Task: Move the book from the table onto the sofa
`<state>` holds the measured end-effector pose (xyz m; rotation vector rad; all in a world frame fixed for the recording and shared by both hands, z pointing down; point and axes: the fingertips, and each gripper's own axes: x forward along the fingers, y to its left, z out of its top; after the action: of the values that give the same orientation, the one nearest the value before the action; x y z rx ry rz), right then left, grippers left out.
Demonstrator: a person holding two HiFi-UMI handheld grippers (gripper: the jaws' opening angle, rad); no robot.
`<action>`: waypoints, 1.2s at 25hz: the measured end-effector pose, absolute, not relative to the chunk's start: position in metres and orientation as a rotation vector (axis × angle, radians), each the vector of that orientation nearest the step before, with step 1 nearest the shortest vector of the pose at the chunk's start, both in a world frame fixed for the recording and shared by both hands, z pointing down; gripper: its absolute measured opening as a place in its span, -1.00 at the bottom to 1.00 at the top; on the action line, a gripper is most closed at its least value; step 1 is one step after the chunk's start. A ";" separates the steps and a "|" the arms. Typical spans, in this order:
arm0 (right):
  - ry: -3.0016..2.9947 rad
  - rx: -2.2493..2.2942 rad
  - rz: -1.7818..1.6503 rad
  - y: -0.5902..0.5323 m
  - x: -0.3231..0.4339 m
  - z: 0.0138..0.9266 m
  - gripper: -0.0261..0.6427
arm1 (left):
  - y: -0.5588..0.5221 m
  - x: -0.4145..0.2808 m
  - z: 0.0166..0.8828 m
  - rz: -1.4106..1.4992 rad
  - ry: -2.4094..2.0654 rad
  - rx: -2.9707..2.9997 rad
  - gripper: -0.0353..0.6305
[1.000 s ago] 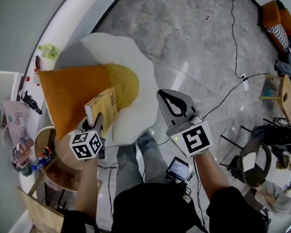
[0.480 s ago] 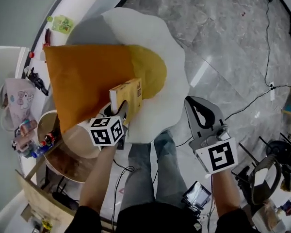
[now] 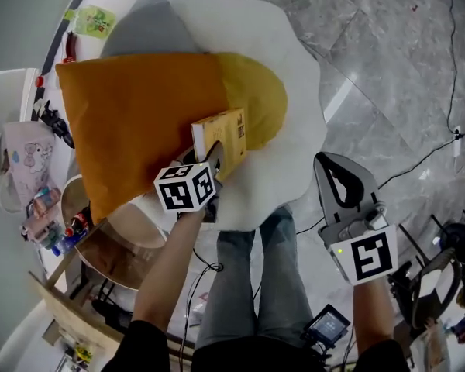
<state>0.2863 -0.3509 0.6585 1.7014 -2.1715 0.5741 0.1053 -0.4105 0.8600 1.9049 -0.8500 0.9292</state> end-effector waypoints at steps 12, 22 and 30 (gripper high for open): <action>-2.149 1.718 0.648 -0.353 0.310 0.707 -0.89 | -0.433 0.136 0.939 1.003 -0.932 1.691 -0.43; -2.104 1.723 0.620 -0.349 0.319 0.693 -0.89 | -0.439 0.116 0.932 1.058 -0.900 1.667 -0.04; -2.131 1.764 0.494 -0.342 0.337 0.615 -0.89 | -0.421 0.121 0.867 1.093 -0.877 1.713 0.09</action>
<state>0.3365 -0.3418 0.6147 1.7640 -2.1308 0.4942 0.1206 -0.4213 0.8667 1.7133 -0.8775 1.0929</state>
